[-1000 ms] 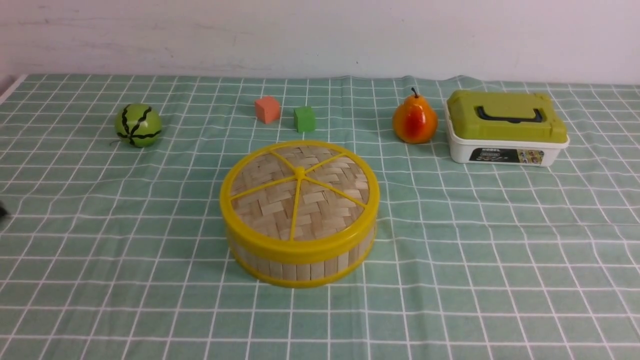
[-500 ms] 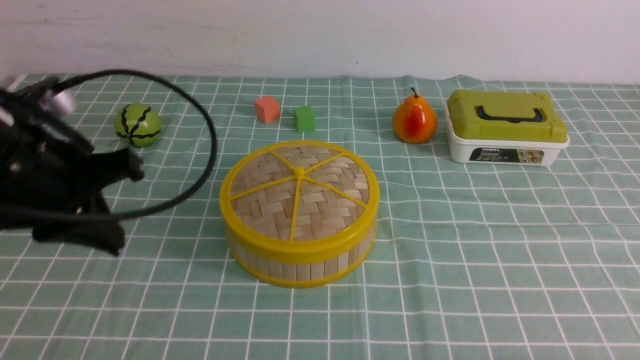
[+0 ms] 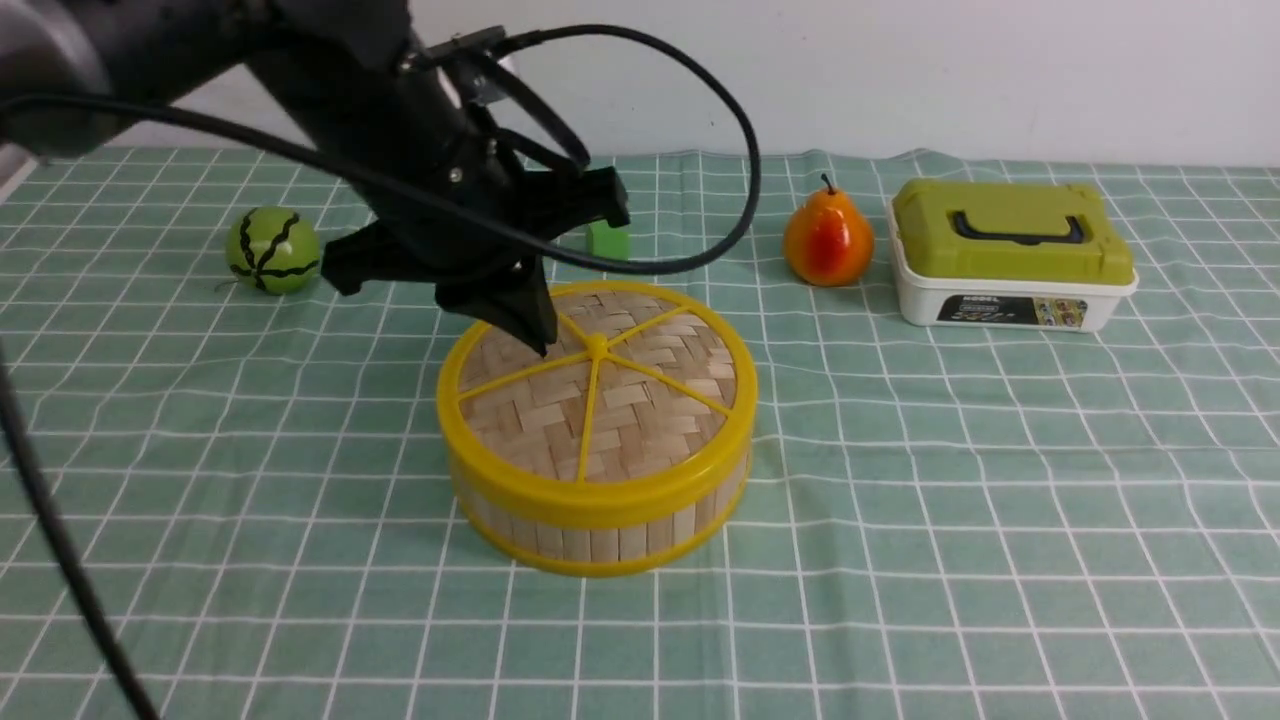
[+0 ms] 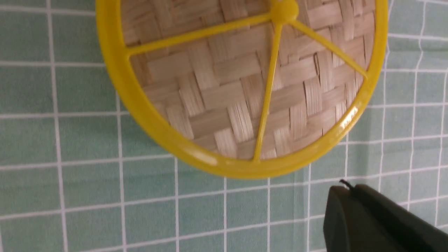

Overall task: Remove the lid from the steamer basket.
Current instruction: Use the left arm to lift the lid of the steamer

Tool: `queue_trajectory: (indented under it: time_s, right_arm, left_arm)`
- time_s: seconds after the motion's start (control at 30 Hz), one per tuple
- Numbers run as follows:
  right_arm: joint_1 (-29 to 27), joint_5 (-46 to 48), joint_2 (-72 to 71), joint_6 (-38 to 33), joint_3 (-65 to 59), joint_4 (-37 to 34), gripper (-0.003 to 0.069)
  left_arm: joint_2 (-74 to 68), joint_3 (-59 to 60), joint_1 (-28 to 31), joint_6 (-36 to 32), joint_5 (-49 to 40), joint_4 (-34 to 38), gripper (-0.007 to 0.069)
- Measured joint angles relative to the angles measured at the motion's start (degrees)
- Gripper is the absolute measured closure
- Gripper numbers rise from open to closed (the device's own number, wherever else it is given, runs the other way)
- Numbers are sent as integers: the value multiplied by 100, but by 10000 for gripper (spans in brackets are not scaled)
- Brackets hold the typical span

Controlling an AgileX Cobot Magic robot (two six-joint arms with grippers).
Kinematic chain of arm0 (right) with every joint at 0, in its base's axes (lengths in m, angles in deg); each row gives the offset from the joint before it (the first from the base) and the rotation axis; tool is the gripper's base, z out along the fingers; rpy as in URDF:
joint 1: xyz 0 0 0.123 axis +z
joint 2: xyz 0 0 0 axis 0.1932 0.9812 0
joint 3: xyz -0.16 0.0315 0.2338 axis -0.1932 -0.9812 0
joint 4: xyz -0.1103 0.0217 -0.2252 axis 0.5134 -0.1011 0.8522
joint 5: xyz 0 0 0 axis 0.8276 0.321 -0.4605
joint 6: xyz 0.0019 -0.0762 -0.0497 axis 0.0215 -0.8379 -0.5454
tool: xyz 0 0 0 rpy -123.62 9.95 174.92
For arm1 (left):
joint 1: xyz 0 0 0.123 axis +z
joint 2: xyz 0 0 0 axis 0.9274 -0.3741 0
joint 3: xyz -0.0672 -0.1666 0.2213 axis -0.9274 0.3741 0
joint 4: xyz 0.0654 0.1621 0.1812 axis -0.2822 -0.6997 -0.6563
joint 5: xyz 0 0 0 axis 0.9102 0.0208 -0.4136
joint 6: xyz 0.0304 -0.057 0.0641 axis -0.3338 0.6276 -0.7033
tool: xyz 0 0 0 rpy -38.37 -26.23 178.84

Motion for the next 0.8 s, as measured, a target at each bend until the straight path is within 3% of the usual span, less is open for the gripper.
queue_trajectory:
  time_s: [0.3, 0.57, 0.8]
  right_arm:
    - [0, 0, 0, 0, 0, 0, 418]
    - [0, 0, 0, 0, 0, 0, 418]
    - [0, 0, 0, 0, 0, 0, 418]
  left_arm:
    - [-1250, -1343, -10, 27, -327, -265, 637]
    - [-1681, -1558, -10, 33, -357, -749, 637]
    - [-1701, -1575, -12, 19, -71, -755, 637]
